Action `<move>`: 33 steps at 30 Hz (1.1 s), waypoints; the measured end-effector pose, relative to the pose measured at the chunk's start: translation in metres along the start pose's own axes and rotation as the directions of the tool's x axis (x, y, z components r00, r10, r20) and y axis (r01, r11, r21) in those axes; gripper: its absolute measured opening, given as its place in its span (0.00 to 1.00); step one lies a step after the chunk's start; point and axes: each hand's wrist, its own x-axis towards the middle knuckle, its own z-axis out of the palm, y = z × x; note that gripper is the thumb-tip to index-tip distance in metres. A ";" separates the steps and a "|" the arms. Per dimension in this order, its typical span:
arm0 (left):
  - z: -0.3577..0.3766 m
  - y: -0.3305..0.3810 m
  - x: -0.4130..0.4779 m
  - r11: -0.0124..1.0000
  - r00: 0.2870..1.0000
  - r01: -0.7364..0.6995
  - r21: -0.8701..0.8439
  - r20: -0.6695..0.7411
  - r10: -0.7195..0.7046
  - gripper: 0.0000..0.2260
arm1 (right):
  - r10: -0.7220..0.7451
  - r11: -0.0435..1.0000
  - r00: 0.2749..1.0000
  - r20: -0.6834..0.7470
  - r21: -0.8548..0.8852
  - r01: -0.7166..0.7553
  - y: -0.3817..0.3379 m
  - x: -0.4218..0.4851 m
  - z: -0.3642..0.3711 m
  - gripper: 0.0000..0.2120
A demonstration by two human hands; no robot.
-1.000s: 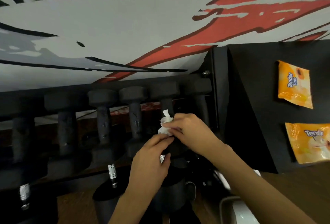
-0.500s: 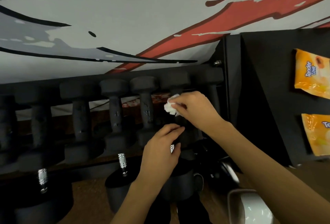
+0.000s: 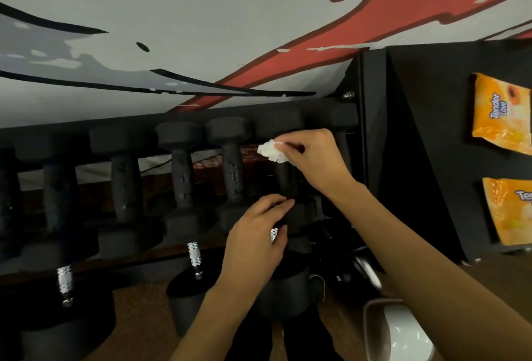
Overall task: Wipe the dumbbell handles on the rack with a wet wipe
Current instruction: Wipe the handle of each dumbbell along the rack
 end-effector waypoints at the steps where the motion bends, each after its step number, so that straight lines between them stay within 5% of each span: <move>1: 0.000 0.000 0.000 1.000 1.000 -0.001 -0.001 0.001 0.001 0.21 | -0.003 1.000 1.000 -0.012 0.006 0.003 -0.002 -0.004 0.001 0.08; 9: 0.002 -0.001 -0.001 1.000 1.000 -0.005 0.012 -0.009 0.005 0.22 | 0.109 0.990 0.956 0.272 0.053 -0.128 0.014 -0.059 -0.011 0.06; 14: 0.002 -0.002 -0.001 0.999 1.000 -0.020 0.034 -0.014 0.020 0.22 | 0.040 0.997 0.998 0.049 0.066 -0.043 0.012 -0.043 -0.003 0.06; 18: 0.002 -0.002 -0.002 0.999 1.000 -0.029 0.040 -0.009 0.029 0.21 | 0.211 0.969 0.970 -0.119 0.153 -0.192 0.008 -0.016 0.001 0.05; 25: 0.002 0.000 -0.003 0.999 1.000 -0.023 0.043 -0.020 0.024 0.21 | 0.287 0.946 0.958 0.007 0.153 -0.285 0.006 -0.038 -0.002 0.05; 29: 0.002 -0.001 -0.002 0.999 1.000 -0.016 0.052 -0.010 0.016 0.22 | 0.149 0.988 0.982 0.112 -0.064 -0.143 0.014 -0.063 -0.006 0.04; 33: 0.003 0.000 -0.001 0.998 1.000 -0.005 0.057 -0.013 0.006 0.22 | 0.106 0.994 0.988 0.115 -0.051 -0.101 0.018 -0.063 -0.009 0.06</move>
